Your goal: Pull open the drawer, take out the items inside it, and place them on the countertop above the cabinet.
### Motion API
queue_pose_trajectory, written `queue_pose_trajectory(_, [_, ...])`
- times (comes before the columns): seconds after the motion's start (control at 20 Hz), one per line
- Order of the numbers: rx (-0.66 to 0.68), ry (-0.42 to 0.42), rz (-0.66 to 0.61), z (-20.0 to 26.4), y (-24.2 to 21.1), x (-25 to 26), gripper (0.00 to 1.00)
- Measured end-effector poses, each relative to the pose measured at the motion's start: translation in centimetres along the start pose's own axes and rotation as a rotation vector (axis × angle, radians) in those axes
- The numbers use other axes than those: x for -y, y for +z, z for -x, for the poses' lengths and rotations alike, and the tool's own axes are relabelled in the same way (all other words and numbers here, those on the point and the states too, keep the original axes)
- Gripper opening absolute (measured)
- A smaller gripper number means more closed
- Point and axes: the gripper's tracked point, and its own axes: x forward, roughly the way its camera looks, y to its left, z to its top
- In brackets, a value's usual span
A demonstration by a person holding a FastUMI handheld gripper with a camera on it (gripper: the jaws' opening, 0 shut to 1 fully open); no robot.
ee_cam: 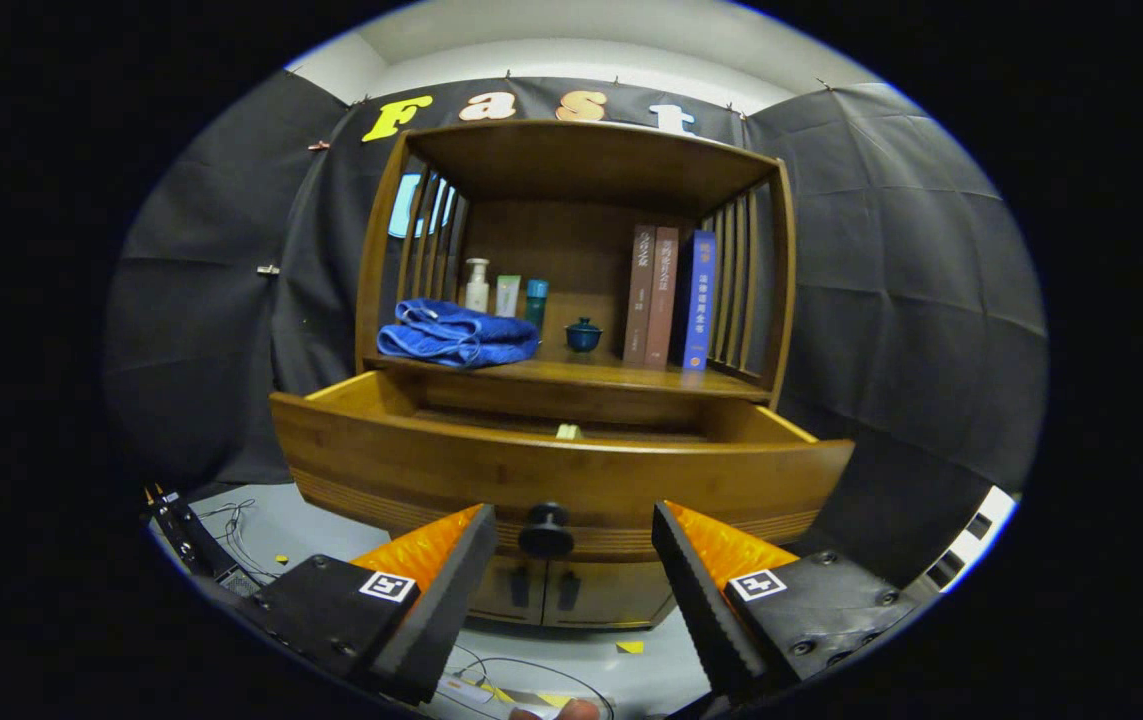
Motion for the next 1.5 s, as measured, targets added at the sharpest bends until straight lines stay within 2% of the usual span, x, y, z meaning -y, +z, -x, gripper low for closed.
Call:
queue_pose_trajectory(0.25, [-0.087, -0.001, 0.008, -1.1, 7.8, -0.3, 0.98])
queue_pose_trajectory(0.5, [-0.183, -0.004, 0.106, -6.2, 12.2, -3.2, 0.98])
queue_pose_trajectory(0.6, [-0.287, -0.012, 0.132, -8.7, 11.5, -4.4, 0.98])
queue_pose_trajectory(0.85, [-0.545, -0.018, 0.062, -14.3, 6.9, -5.7, 0.98])
queue_pose_trajectory(0.9, [-0.578, -0.002, 0.037, -15.1, 6.1, -6.0, 0.97])
queue_pose_trajectory(1.1, [-0.704, -0.037, 0.01, -18.2, 2.5, -3.3, 0.95])
queue_pose_trajectory(1.3, [-0.786, -0.008, -0.046, -21.4, -0.9, -2.7, 0.95])
queue_pose_trajectory(1.5, [-0.829, 0.026, -0.035, -23.4, -3.8, -2.5, 0.79])
